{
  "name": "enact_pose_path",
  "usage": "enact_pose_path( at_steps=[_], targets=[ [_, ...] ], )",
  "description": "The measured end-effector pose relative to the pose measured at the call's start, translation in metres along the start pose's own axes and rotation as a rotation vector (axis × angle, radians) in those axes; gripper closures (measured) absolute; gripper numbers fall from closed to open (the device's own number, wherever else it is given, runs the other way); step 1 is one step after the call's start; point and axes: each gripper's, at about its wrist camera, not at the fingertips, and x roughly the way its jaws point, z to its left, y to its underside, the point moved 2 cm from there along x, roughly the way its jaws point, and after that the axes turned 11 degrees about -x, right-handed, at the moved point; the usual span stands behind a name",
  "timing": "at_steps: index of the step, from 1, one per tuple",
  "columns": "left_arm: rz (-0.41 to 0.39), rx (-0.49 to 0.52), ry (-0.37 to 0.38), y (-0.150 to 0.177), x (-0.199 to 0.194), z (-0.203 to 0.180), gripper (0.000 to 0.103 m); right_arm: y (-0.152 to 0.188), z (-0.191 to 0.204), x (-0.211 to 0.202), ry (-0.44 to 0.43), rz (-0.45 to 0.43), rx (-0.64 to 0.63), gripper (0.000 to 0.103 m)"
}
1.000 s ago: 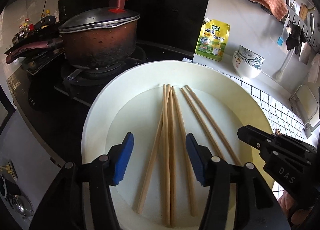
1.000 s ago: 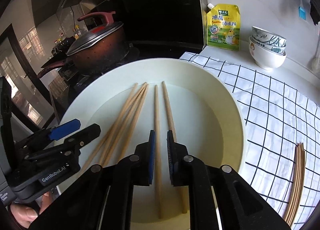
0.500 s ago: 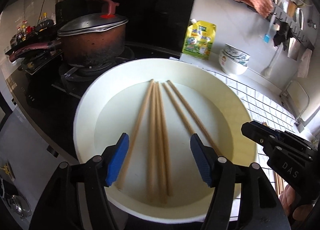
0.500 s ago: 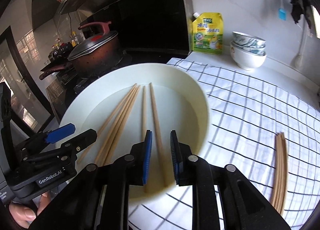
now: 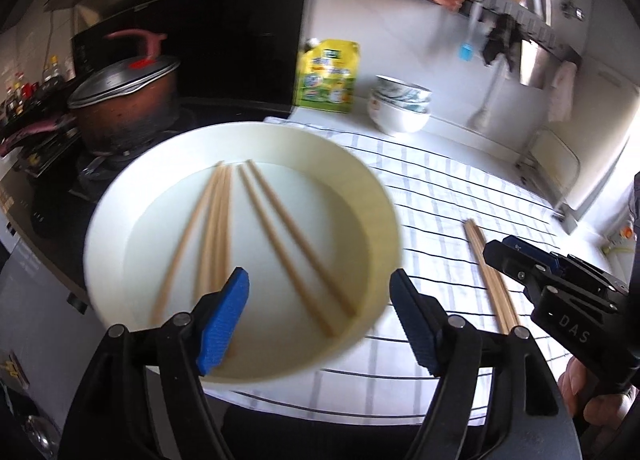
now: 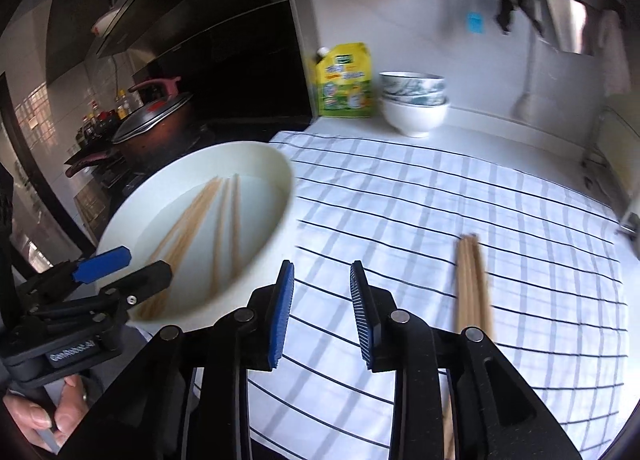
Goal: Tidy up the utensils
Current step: 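Move both open grippers back from the basin to the chopstick bundle, then push another chopstick apart from the bundle with the right gripper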
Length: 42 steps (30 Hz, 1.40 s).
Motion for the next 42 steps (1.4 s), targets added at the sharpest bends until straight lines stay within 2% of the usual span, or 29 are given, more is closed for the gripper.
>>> enact_pose_path(
  at_steps=[9,13,16,21,24,29,34,42],
  targets=[
    [0.036,0.069,0.067,0.029,0.005,-0.064,0.027,0.047,-0.080,-0.030,0.101,-0.009,0.115,0.068],
    [0.059,0.100,0.083,0.044,0.014,-0.090,0.027,0.064,-0.107,-0.031,0.161,0.002,0.135,0.066],
    [0.068,0.115,0.075,0.052,0.024,-0.104,0.026,0.074,-0.124,-0.025,0.158,0.006,0.160,0.066],
    [0.072,0.092,0.045,0.064,0.040,-0.113,0.025,0.086,-0.136,-0.008,0.118,0.038,0.155,0.066],
    [0.086,0.067,0.029,0.072,0.050,-0.113,0.025,0.091,-0.138,-0.002,0.124,0.073,0.133,0.066],
    [0.085,0.088,-0.013,0.079,0.057,-0.117,0.025,0.099,-0.144,0.008,0.102,0.111,0.135,0.066],
    [0.099,0.076,-0.016,0.078,0.061,-0.118,0.025,0.101,-0.142,0.014,0.084,0.131,0.123,0.066],
    [0.111,0.072,-0.020,0.077,0.065,-0.117,0.024,0.102,-0.137,0.022,0.114,0.168,0.081,0.066]
  ],
)
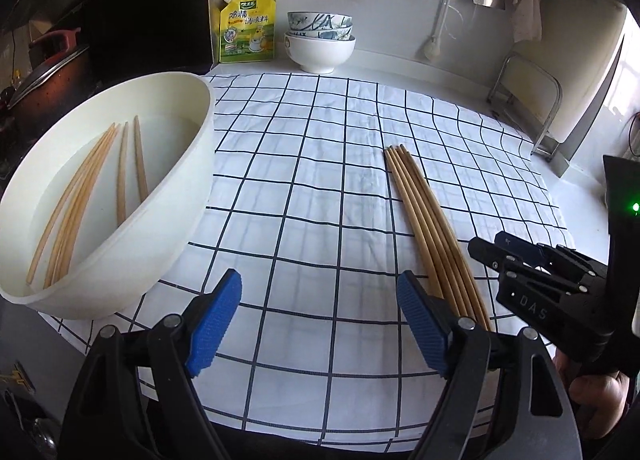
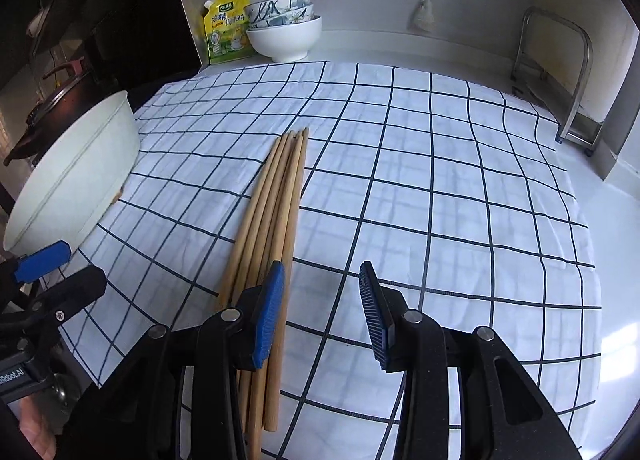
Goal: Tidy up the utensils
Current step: 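Push another chopstick apart from the bundle with the right gripper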
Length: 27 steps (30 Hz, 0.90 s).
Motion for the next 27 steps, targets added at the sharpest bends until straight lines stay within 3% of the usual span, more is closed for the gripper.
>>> enact_pose_path(
  at_steps=[12,19,27],
  targets=[
    [0.032,-0.013,0.014,0.003,0.019,-0.008,0.024,0.003,0.013,0.008,0.022,0.047,-0.090,0.066],
    [0.039,-0.017,0.024,0.005,0.031,-0.018,0.021,0.007,-0.004,0.010,0.069,0.047,-0.048,0.066],
    [0.052,0.020,0.006,0.008,0.045,-0.035,0.020,0.012,-0.032,0.002,0.043,0.017,0.035,0.066]
  ],
)
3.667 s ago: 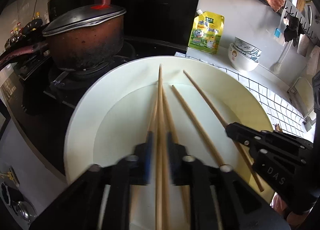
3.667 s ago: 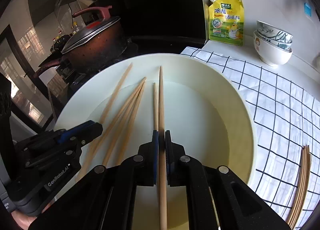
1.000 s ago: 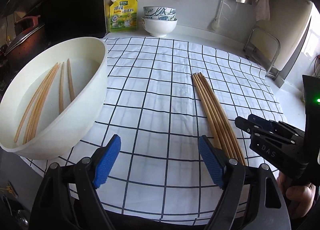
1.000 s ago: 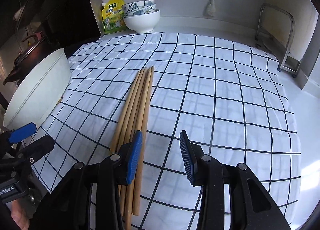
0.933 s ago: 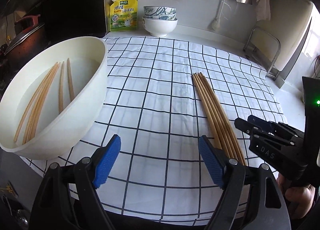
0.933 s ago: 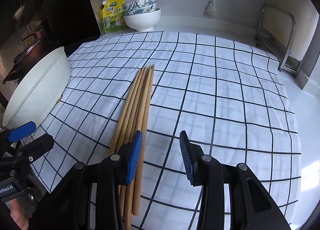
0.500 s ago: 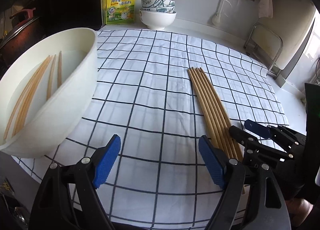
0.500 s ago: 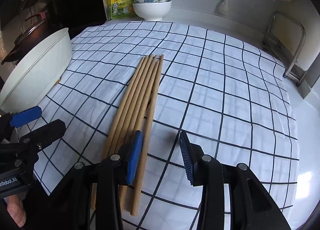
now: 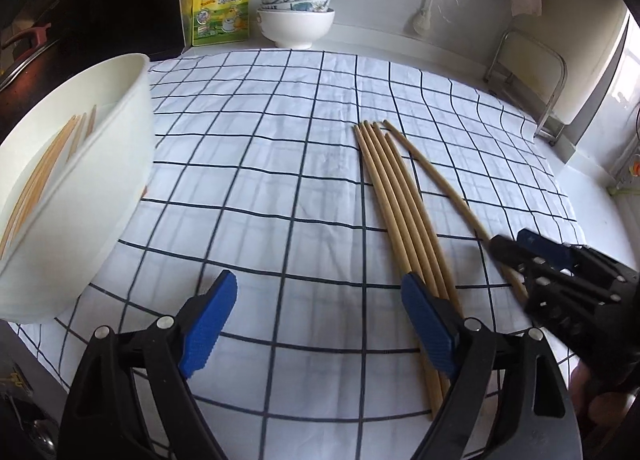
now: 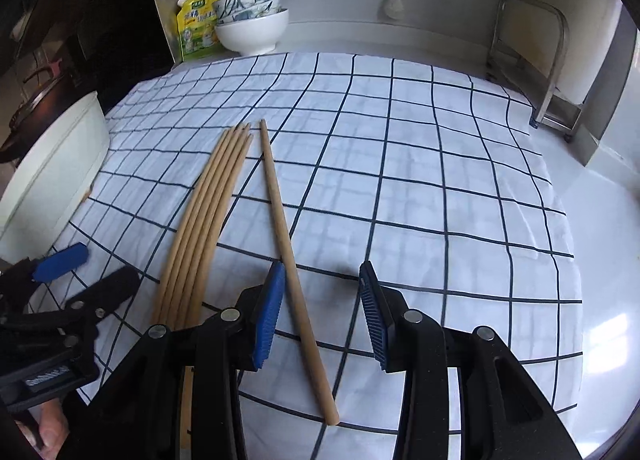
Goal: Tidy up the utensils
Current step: 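Push another chopstick apart from the bundle with the right gripper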
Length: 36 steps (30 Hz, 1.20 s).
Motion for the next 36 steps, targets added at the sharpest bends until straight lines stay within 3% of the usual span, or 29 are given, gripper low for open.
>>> enact_pose_path(
  at_steps=[4,17,25,36],
  targets=[
    [0.015,0.002,0.006,0.000,0.005,-0.006,0.020,-0.001,-0.005,-0.009,-0.018,-0.036,0.015,0.064],
    [0.031,0.049,-0.053,0.005,0.008,-0.015,0.018,-0.001,-0.008,-0.010,-0.013,-0.038,0.027,0.064],
    [0.035,0.052,-0.103,0.005,0.008,0.000,0.017,-0.001,-0.007,-0.010,-0.015,-0.039,0.020,0.064],
    [0.028,0.039,-0.090,-0.007,0.015,0.004,0.017,-0.005,0.010,-0.003,0.029,-0.018,-0.063,0.061]
  ],
)
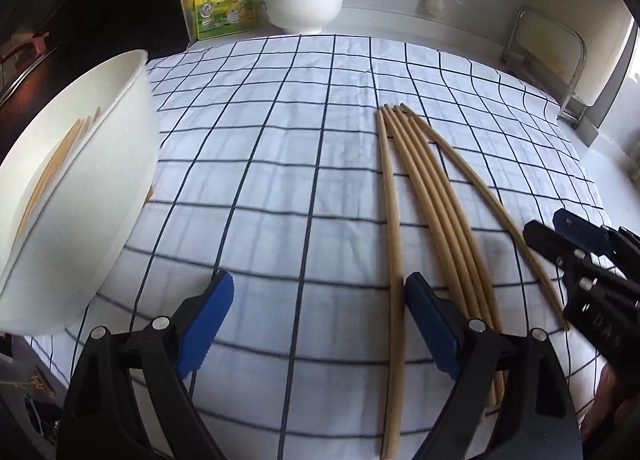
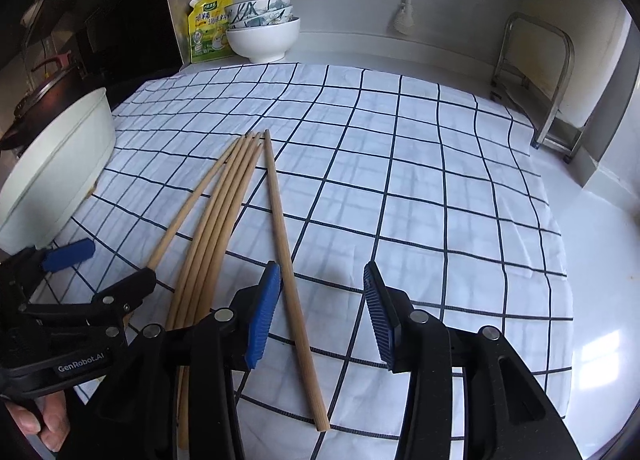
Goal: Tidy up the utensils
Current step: 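Push another chopstick apart from the bundle with the right gripper, then grasp one chopstick with the right gripper while the left gripper grasps another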
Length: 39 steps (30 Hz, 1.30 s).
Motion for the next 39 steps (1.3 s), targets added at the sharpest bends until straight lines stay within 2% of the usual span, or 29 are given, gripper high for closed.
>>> enact_pose_path(
  at_steps=[7,12,13,15,16,18,20,25,28,34,39],
  targets=[
    [-0.008,-0.015,0.003,-0.014,0.010,-0.001,0.017,-0.008,0.007,0.015,0.022,0.031,-0.034,0.061],
    [-0.020,-0.007,0.002,-0.017,0.012,-0.005,0.024,-0.011,0.009,0.021,0.022,0.026,-0.043,0.062],
    [-0.025,0.001,0.008,-0.017,0.011,-0.007,0.030,-0.012,0.010,0.021,0.021,0.022,-0.050,0.063],
    [-0.031,0.015,0.019,-0.018,0.010,-0.011,0.041,-0.012,0.014,0.022,0.000,0.017,-0.058,0.076],
    [-0.032,0.020,0.024,-0.017,0.009,-0.012,0.049,-0.013,0.015,0.022,-0.013,0.014,-0.062,0.079],
    [-0.027,0.032,0.039,-0.018,0.008,-0.016,0.066,-0.013,0.019,0.021,-0.019,0.013,-0.078,0.095],
    [-0.012,0.047,0.060,-0.018,0.007,-0.019,0.095,-0.013,0.020,0.021,-0.016,0.014,-0.081,0.097],
    [0.029,0.041,0.103,-0.017,0.004,-0.016,0.096,-0.009,0.005,0.017,-0.044,0.001,0.015,0.097],
    [0.046,0.022,0.140,-0.018,-0.003,-0.008,0.096,-0.007,-0.004,0.008,-0.090,-0.028,0.083,0.097],
    [0.004,0.003,0.199,-0.025,-0.039,0.010,0.096,-0.013,0.000,-0.013,-0.123,-0.075,0.143,0.097],
    [-0.046,-0.034,0.228,-0.038,-0.069,0.040,0.096,-0.032,0.027,-0.036,-0.168,-0.125,0.143,0.097]
  ],
)
